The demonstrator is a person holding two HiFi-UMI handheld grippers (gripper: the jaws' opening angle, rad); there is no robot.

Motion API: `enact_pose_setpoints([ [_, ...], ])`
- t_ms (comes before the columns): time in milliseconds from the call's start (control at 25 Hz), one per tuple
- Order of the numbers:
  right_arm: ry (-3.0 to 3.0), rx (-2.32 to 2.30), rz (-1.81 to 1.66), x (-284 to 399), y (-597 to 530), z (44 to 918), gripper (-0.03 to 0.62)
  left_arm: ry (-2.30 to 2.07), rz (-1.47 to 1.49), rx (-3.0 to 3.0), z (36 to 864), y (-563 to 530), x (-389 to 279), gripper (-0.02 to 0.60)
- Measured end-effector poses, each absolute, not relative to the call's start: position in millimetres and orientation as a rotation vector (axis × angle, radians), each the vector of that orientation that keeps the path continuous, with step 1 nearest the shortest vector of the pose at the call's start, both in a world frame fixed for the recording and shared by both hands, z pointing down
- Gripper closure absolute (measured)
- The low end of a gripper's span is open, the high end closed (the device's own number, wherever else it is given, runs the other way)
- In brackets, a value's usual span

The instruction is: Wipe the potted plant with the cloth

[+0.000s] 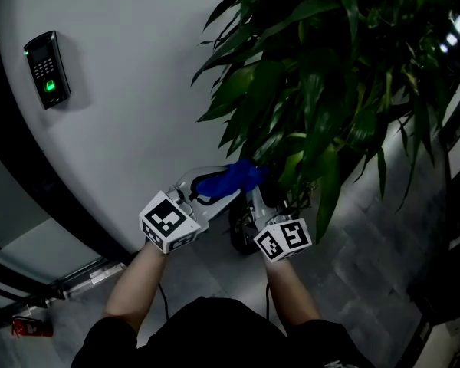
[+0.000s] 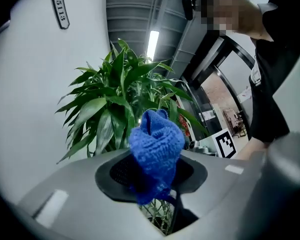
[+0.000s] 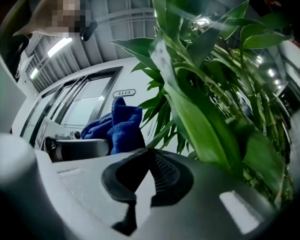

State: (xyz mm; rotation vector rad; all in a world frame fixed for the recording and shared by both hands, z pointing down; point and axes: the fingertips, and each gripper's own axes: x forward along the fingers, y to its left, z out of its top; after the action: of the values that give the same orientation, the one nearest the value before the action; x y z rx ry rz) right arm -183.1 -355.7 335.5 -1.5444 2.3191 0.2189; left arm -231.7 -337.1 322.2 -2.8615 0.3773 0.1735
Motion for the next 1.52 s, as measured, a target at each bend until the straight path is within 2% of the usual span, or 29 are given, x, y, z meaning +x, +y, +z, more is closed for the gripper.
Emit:
enact_pose_setpoints([
  [400,2.344,-1.528,0.143,-187.1,-346.3,359.3,0.591,0.506,0.237,-2.982,344.6,-329.6,-263.1,0.431],
  [1040,2.448,-1.555,0.001,-219.3,-291.5,412.0,0.591,0.959,0.48,-3.015,392.9,-300.6,-382.0,0.431],
  [1200,2.46,-1.485,0.033,-203.3,-270.5,399.2,0.591,1.03,0.505,-2.97,386.6,-269.7,-384.4,0.431],
  [1520,2.466,-1.369,-0.022,-135.2,-201.1,403.7,0.591,1.238,0.586,-2.895,388.3,-193.0,-332.7,0.43],
])
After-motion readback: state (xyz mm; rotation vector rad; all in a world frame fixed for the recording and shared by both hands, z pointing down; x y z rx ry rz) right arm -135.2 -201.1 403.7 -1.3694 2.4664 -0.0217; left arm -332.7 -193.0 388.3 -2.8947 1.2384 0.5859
